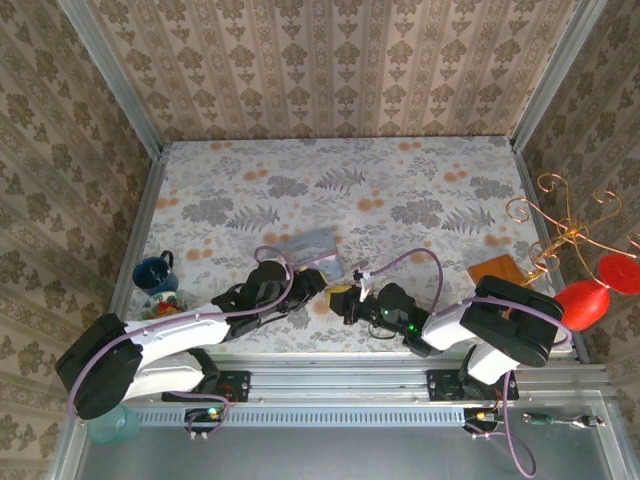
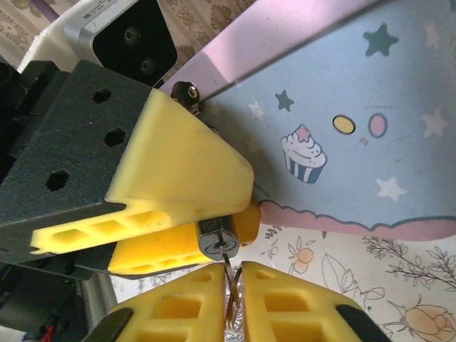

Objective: Unlock the padlock with the key

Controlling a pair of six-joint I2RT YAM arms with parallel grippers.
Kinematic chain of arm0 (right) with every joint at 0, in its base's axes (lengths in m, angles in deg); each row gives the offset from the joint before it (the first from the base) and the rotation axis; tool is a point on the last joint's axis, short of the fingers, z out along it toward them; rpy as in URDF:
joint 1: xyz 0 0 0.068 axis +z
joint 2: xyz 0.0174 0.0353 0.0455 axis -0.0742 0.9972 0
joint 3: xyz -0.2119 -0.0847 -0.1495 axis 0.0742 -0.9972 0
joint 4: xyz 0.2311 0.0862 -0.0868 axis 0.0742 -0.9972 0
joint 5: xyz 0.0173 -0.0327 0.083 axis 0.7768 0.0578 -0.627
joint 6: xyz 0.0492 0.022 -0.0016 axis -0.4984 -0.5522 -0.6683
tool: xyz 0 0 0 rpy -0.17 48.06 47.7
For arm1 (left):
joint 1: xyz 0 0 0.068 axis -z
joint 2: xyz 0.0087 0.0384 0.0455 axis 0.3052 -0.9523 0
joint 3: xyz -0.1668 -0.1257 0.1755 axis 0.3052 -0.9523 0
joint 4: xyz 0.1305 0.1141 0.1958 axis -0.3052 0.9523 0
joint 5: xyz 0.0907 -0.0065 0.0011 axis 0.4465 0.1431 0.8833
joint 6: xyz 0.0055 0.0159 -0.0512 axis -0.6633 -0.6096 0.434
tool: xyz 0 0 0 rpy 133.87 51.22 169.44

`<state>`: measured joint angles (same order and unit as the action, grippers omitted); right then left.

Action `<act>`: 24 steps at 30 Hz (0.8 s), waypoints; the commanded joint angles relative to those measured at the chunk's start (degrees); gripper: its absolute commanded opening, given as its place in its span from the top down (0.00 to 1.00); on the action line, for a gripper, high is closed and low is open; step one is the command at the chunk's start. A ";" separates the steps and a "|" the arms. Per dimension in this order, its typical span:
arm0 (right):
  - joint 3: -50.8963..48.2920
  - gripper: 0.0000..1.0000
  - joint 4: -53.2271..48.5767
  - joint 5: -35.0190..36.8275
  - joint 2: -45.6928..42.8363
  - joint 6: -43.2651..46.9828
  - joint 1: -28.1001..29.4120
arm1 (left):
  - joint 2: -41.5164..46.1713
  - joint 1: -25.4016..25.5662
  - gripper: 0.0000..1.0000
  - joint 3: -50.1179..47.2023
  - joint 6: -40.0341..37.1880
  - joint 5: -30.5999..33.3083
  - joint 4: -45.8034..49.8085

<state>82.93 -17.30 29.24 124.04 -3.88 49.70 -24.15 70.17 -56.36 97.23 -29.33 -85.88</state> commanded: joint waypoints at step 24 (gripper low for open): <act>6.05 1.00 7.30 -6.17 0.29 -40.56 -3.77 | 1.52 -0.56 0.96 -4.38 -5.97 -2.78 -19.60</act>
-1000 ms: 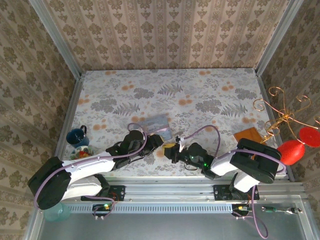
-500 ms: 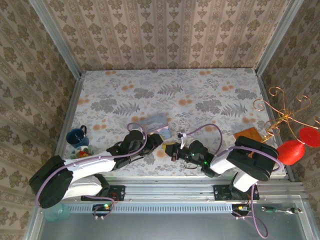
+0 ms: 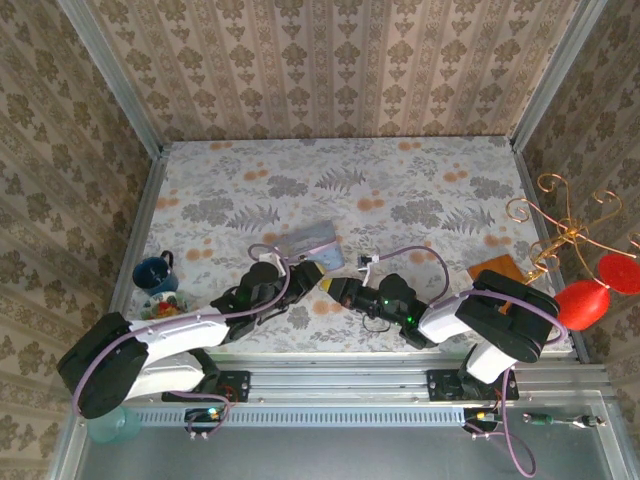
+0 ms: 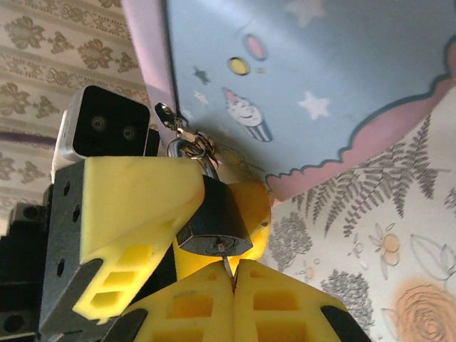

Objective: Unlock the padlock with the key

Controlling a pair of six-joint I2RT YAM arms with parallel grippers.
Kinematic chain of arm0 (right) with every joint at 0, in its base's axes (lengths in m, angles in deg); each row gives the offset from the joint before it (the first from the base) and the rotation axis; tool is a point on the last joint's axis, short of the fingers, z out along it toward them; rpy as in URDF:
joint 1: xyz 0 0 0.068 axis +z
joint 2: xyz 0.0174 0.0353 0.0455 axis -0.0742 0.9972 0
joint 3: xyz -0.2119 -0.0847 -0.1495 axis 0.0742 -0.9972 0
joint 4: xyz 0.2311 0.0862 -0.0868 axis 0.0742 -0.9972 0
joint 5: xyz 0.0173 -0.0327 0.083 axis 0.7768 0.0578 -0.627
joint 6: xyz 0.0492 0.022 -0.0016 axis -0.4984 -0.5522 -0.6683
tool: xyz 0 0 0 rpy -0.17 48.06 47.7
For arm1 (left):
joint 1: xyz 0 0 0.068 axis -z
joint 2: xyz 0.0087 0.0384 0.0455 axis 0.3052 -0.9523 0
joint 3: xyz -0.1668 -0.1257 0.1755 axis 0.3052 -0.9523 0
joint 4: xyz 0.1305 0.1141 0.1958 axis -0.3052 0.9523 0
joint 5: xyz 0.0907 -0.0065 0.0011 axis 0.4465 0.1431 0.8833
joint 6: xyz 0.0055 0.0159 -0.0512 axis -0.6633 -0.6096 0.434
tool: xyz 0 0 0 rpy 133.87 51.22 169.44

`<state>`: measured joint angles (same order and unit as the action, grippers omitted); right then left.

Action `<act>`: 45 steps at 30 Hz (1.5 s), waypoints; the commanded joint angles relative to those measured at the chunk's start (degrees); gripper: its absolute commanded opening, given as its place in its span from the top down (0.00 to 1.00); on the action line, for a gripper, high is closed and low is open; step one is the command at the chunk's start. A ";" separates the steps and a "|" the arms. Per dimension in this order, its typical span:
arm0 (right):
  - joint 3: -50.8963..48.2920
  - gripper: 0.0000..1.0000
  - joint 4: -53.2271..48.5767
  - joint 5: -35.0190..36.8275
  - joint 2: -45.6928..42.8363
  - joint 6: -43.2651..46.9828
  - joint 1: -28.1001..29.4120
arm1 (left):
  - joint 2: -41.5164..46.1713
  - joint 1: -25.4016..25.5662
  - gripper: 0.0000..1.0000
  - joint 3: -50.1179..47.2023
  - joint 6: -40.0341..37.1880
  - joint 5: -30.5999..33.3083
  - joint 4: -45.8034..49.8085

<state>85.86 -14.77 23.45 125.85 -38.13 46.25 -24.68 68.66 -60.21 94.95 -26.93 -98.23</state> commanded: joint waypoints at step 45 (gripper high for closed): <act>9.56 0.57 -57.38 8.88 -22.36 29.75 1.44 | -4.56 2.97 0.55 16.47 -23.73 11.03 46.04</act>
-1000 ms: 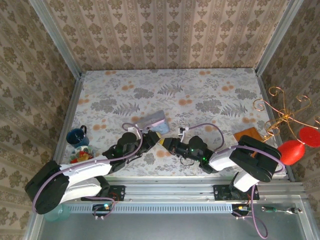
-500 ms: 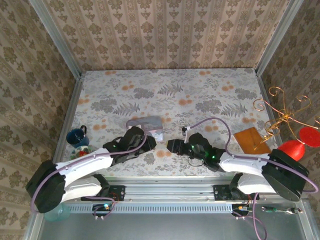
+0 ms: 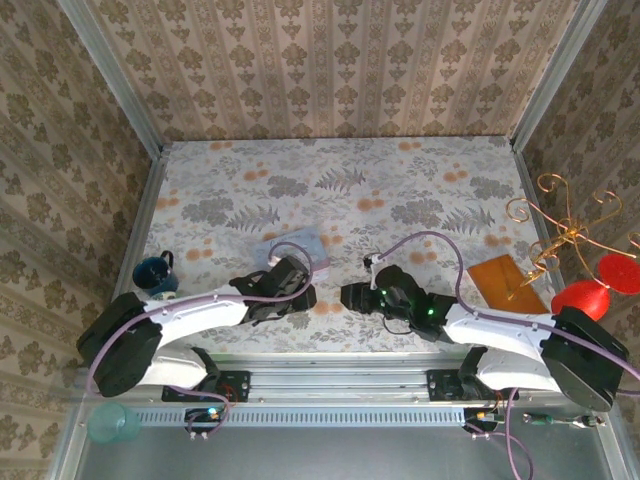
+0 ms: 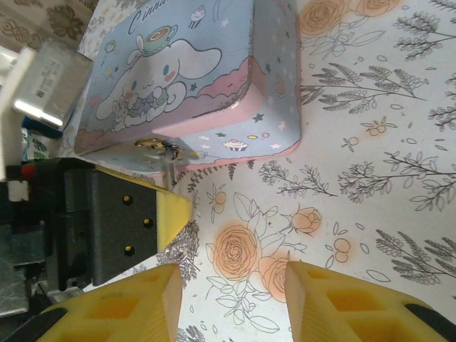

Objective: Unlock the padlock with the key

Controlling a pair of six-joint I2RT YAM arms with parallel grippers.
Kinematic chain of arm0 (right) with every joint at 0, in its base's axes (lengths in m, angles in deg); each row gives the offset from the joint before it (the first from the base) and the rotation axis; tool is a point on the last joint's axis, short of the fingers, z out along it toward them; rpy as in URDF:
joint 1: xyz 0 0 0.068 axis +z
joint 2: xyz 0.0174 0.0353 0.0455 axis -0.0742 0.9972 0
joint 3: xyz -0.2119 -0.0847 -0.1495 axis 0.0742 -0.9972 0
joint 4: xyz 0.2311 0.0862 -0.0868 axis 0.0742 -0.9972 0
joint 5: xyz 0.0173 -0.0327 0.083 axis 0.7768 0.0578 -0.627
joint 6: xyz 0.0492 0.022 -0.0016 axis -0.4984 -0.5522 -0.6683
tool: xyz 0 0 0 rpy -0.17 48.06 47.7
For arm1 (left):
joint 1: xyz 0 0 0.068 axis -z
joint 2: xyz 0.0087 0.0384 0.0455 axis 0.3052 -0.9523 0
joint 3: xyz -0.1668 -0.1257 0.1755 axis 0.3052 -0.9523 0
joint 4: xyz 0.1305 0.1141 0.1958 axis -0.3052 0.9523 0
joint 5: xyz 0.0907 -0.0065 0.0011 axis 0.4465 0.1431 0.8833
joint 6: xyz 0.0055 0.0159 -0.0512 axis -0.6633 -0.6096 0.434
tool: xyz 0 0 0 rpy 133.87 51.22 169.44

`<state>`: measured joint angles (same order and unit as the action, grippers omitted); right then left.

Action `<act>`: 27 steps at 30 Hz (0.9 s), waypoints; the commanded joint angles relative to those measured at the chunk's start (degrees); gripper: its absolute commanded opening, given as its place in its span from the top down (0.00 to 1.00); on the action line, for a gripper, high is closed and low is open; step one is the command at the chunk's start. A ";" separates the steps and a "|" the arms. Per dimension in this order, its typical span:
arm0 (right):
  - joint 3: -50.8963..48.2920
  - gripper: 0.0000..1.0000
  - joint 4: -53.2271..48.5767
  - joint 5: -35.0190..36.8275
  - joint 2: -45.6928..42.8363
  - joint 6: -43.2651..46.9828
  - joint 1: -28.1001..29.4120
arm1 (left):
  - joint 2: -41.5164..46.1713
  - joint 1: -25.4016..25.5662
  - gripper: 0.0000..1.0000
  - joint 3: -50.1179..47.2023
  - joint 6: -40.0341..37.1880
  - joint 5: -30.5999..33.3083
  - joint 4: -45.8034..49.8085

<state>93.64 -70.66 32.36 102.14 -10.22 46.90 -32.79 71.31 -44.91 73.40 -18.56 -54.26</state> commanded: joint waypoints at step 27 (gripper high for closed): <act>15.60 0.57 7.33 -4.33 31.93 4.93 4.57 | 16.07 -24.97 0.35 -3.31 -21.19 -7.79 5.19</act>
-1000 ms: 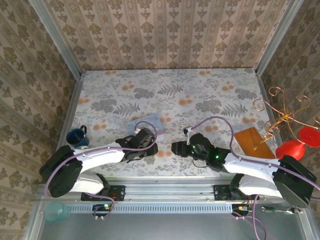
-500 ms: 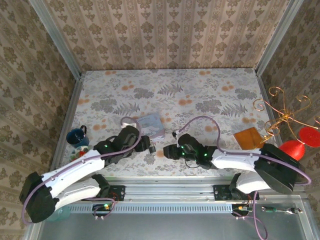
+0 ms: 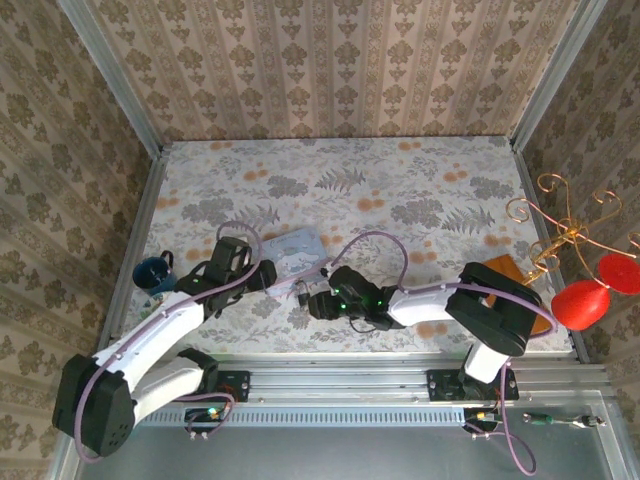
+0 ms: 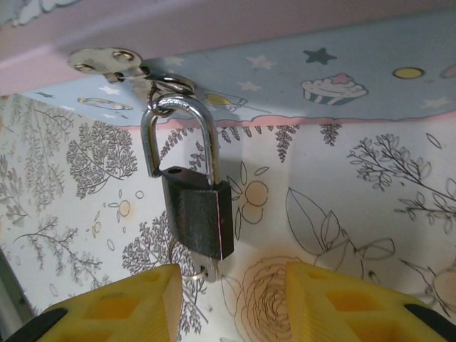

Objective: Unlock the padlock with the key

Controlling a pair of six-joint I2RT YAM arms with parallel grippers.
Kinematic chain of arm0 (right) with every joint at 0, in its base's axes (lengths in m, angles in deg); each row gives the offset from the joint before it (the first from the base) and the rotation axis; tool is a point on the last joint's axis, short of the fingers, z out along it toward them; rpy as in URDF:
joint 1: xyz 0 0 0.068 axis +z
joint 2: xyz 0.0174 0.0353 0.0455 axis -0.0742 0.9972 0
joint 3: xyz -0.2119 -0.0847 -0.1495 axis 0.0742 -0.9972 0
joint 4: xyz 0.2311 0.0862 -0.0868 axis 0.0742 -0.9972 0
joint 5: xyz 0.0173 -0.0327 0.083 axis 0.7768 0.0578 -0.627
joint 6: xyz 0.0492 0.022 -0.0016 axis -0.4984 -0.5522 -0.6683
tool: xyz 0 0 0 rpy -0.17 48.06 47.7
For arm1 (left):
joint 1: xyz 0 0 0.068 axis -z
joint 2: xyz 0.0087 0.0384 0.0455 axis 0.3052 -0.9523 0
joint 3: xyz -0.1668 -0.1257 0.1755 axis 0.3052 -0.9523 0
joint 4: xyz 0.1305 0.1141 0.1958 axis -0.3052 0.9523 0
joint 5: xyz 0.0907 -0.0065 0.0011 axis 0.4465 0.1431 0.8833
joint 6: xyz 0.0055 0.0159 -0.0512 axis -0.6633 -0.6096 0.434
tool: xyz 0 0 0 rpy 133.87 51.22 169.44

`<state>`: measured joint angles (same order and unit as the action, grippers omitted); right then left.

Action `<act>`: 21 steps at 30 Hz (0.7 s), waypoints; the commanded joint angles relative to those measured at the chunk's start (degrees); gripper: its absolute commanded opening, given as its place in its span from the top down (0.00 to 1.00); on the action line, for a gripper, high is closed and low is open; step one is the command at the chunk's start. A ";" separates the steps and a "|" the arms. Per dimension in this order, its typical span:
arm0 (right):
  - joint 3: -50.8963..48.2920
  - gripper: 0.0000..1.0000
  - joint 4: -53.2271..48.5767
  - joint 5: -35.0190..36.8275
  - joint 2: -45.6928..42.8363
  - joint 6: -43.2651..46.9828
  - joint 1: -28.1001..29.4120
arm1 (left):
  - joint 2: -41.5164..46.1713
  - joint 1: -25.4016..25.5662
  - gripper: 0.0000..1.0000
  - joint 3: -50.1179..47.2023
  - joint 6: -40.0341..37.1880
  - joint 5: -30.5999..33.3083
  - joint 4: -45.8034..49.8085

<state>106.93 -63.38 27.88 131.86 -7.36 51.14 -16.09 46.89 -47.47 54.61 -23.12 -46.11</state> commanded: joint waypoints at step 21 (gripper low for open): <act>6.13 0.77 -2.42 2.15 7.52 0.94 0.35 | -5.74 -2.06 0.37 -3.64 -0.58 -3.61 -6.60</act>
<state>112.66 -63.86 27.95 137.83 -5.59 51.14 -20.74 45.41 -49.15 53.56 -27.17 -53.86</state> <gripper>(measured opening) 0.237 0.630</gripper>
